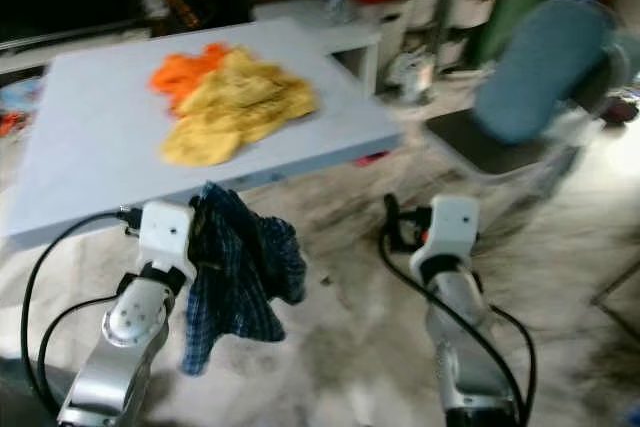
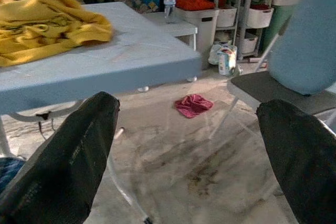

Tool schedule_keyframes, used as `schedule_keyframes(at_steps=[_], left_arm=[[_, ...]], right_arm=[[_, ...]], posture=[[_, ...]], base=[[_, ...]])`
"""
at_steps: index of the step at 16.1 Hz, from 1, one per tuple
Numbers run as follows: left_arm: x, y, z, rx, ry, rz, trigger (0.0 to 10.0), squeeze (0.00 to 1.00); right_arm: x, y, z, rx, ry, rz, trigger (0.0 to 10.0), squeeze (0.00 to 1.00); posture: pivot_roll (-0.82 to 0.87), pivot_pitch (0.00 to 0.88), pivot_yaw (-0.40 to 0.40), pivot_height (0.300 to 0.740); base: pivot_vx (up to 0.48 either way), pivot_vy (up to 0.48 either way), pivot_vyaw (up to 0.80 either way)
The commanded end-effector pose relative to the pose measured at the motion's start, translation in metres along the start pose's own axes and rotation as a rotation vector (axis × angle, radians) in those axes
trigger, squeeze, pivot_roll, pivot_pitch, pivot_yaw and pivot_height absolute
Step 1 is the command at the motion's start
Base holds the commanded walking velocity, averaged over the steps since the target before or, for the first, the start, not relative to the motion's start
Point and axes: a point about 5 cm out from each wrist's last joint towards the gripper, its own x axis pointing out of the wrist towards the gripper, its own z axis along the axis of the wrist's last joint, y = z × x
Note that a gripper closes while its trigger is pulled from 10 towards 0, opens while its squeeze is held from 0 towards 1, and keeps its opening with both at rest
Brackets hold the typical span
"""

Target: Hang hanger

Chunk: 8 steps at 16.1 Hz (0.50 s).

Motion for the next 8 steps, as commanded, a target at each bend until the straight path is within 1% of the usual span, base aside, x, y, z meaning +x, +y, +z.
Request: schedule_keyframes(at_steps=[1,2,3,4,7,8], left_arm=[[-0.0002,-0.0034,0.0031,-0.006,-0.014,-0.005,10.0,0.0],[-0.0003,-0.003,0.0025,-0.007,-0.01,-0.001,10.0,0.0],[-0.0001,-0.0012,0.0018,-0.006,-0.005,0.015,10.0,0.0],[0.0004,0.0011,0.0002,-0.023,0.003,0.045,10.0,0.0],[0.0052,-0.0001,0.0009,-0.08,0.013,0.069,10.0,0.0],[0.0062,-0.0014,0.0011,-0.084,0.013,0.067,10.0,0.0]], right_arm=[[0.0003,-0.0048,0.0013,-0.008,0.0,-0.009,10.0,0.0],[0.0006,-0.0043,0.0013,-0.01,0.0,-0.007,10.0,0.0],[0.0007,-0.0037,0.0015,-0.008,0.0,-0.005,10.0,0.0],[0.0001,-0.0034,0.0009,-0.007,0.002,-0.002,10.0,0.0],[0.001,-0.0036,0.0006,-0.014,0.007,0.009,10.0,0.0],[0.0028,-0.0046,0.0023,-0.018,0.004,0.011,10.0,0.0]], posture=[[-0.1,0.0,0.018,0.74],[-0.1,0.0,0.014,0.74],[-0.1,0.0,0.014,0.74],[-0.1,0.0,0.01,0.74],[-0.1,0.0,-0.001,0.74],[-0.1,0.0,-0.005,0.74]], base=[[0.0,-0.334,-0.8],[0.0,-0.255,-0.8],[0.0,0.0,-0.61],[0.0,0.0,0.0],[0.0,0.0,0.0],[0.0,0.0,0.0]])
